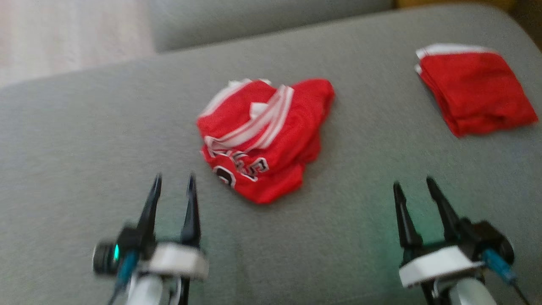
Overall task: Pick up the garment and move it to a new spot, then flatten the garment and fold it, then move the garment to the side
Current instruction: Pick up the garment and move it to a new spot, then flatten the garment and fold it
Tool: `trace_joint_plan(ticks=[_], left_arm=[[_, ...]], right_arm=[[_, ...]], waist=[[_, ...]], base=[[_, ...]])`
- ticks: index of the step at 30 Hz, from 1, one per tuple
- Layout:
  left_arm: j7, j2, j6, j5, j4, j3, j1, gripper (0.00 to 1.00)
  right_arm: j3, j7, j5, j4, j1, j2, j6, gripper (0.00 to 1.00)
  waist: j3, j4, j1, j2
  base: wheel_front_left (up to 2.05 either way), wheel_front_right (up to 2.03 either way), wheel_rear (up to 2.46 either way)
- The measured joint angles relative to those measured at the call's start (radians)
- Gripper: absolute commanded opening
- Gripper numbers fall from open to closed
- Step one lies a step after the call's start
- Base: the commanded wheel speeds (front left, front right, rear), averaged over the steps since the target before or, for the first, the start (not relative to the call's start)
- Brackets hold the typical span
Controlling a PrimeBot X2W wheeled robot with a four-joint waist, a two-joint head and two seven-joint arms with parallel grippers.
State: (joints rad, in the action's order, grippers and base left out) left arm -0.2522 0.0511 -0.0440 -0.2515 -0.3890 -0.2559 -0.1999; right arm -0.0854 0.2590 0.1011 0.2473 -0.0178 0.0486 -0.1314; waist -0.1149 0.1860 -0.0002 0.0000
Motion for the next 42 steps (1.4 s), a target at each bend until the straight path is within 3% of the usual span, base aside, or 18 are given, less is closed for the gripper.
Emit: trace_joint_plan(ticks=[8,13,21,42], left_arm=[[0.0,0.001,-0.073,0.034,0.234,0.033,0.281,1.0],[0.0,0.002,-0.105,0.058,0.27,0.057,0.4,1.0],[0.0,0.003,-0.095,0.105,0.268,0.062,0.432,1.0],[0.0,0.003,-0.079,0.128,0.23,0.068,0.432,1.0]], right_arm=[[0.062,-0.001,-0.007,0.009,0.108,-0.001,0.0,1.0],[0.103,-0.001,-0.006,0.001,0.18,-0.003,0.0,1.0],[0.097,-0.001,-0.004,0.0,0.218,-0.005,0.0,1.0],[0.081,-0.001,0.022,-0.013,0.218,-0.005,0.0,1.0]], waist=[[0.13,-0.118,-0.0002,0.0001],[0.194,-0.176,-0.0002,0.0],[0.245,-0.223,0.0001,0.0],[0.256,-0.215,0.0002,0.0]], base=[[0.0,0.0,0.0],[0.0,0.0,0.0],[0.0,0.0,0.0],[0.0,0.0,0.0]])
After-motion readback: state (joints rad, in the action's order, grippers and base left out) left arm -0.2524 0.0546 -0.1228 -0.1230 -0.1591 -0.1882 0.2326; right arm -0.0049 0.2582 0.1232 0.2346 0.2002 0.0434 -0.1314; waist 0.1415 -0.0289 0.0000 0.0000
